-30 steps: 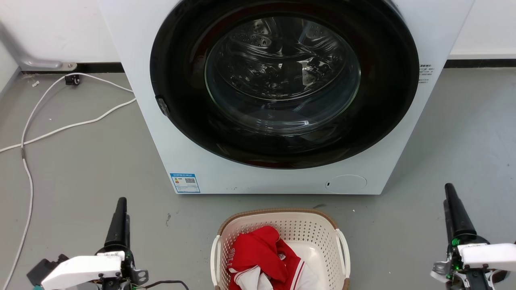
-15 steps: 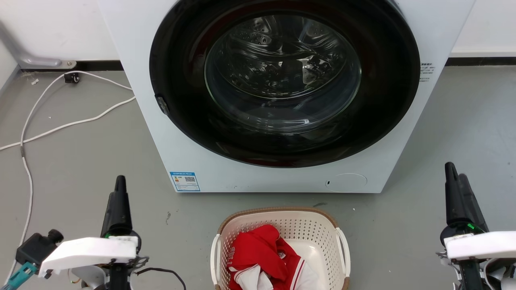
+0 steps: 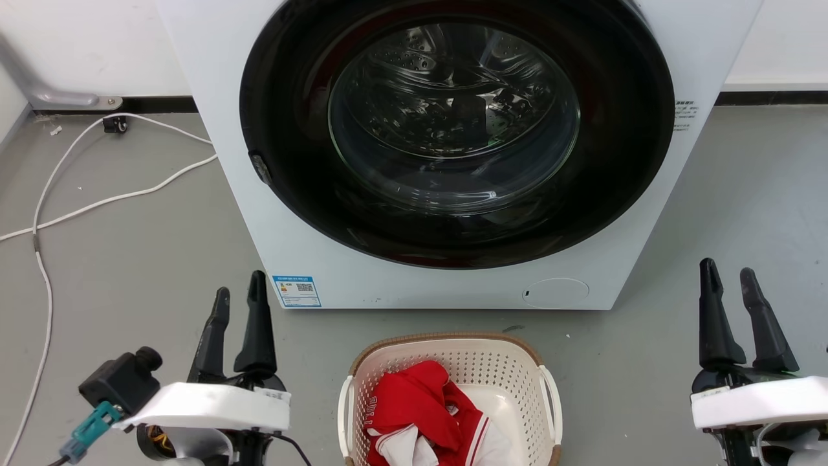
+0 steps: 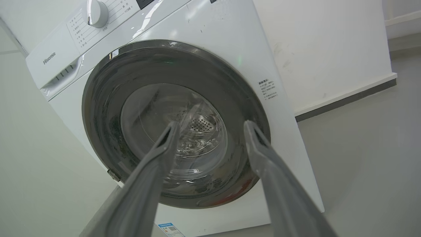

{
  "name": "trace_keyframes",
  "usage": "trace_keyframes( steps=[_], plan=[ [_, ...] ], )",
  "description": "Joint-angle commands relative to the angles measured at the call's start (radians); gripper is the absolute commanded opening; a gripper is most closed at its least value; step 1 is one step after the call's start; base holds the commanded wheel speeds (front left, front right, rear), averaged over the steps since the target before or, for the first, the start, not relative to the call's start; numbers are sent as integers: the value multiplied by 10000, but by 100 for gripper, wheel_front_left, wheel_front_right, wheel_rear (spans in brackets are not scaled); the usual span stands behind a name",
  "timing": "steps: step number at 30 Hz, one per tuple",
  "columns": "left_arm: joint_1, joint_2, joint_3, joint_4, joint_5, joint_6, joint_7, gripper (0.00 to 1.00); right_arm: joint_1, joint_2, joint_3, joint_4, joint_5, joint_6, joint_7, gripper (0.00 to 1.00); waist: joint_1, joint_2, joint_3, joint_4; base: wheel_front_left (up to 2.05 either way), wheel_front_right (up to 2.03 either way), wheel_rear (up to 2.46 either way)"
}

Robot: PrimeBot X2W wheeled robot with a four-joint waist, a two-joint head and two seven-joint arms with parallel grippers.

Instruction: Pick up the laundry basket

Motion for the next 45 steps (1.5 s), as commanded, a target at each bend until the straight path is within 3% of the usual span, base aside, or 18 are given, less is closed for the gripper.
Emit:
trace_keyframes(
  steps=[1, 9, 22, 32, 45],
  plan=[
    [-23, 31, -87, -219, 452, -35, -110, 100, -20, -24, 27, -224, -387, 2, -95, 100, 0, 0, -1, -1, 0, 0, 0],
    [40, 138, -825, -337, 2265, -29, -358, 100, 170, -23, 150, -359, -1649, 2, -349, 100, 0, 0, 0, 2, 0, 0, 0],
    [-32, 797, -2077, -242, 3925, 534, -678, 100, 423, -20, 196, -47, -3286, 2, -679, 100, 0, 0, -29, 2, 0, 0, 0],
    [99, 1084, -2650, 39, 4600, 1027, -907, 100, 579, -17, 244, -12, -4172, 1, -902, 100, 0, 0, -78, -20, 0, 0, 0],
    [218, 1083, -2811, 849, 5508, 1286, -1184, 100, 746, -15, 219, 1, -5574, 1, -1175, 100, 0, 0, -68, -28, 0, 0, 0]
  ],
)
